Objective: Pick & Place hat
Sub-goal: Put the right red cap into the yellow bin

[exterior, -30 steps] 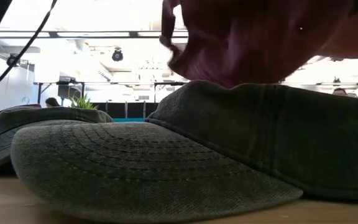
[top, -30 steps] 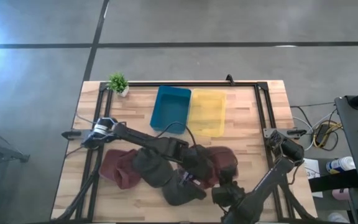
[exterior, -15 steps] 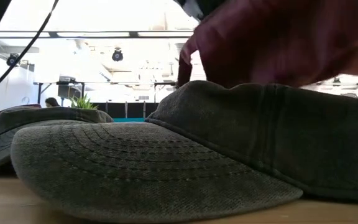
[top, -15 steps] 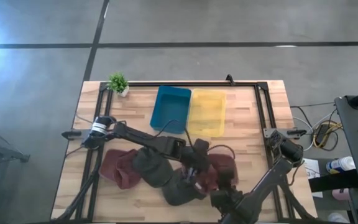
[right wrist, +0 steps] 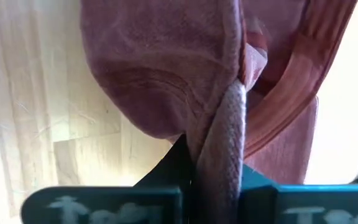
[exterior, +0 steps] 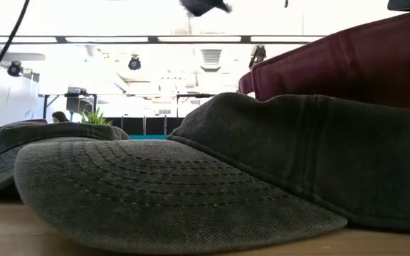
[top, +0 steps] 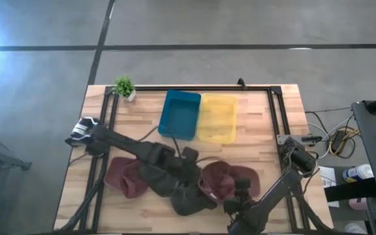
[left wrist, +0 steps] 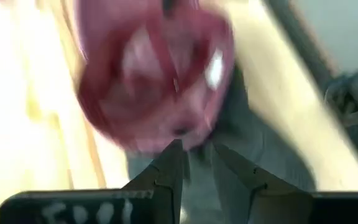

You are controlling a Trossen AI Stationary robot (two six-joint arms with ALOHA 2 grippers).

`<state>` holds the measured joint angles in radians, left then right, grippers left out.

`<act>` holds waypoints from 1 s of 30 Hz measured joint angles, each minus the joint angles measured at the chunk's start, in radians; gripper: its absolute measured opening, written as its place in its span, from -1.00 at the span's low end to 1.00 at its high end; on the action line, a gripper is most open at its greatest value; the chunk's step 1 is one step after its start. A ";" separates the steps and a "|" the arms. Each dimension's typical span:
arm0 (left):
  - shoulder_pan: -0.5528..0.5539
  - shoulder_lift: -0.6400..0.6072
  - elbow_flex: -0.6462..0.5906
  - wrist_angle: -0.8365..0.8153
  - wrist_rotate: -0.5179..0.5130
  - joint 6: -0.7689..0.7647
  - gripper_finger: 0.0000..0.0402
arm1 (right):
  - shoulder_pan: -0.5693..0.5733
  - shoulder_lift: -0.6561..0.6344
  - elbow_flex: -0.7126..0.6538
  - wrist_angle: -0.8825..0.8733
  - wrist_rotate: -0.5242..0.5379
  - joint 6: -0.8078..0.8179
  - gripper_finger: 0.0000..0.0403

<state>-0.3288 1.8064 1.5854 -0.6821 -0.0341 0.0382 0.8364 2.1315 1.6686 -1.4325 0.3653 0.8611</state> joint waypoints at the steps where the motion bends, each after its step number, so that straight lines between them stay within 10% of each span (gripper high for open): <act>1: -0.007 -0.008 -0.044 0.009 -0.006 -0.014 -0.61 | 0.000 0.000 0.000 0.002 0.000 0.000 -0.94; 12: -0.003 0.035 -0.322 0.569 -0.002 -0.077 -0.61 | 0.000 0.000 0.000 0.034 -0.008 -0.057 -0.94; 30: -0.002 0.451 0.149 0.636 0.080 -0.001 -0.61 | -0.009 0.000 -0.001 0.094 -0.094 -0.051 -0.94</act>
<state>-0.3309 2.2573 1.7347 -0.0461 0.0463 0.0376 0.8273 2.1315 1.6677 -1.3388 0.2716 0.8103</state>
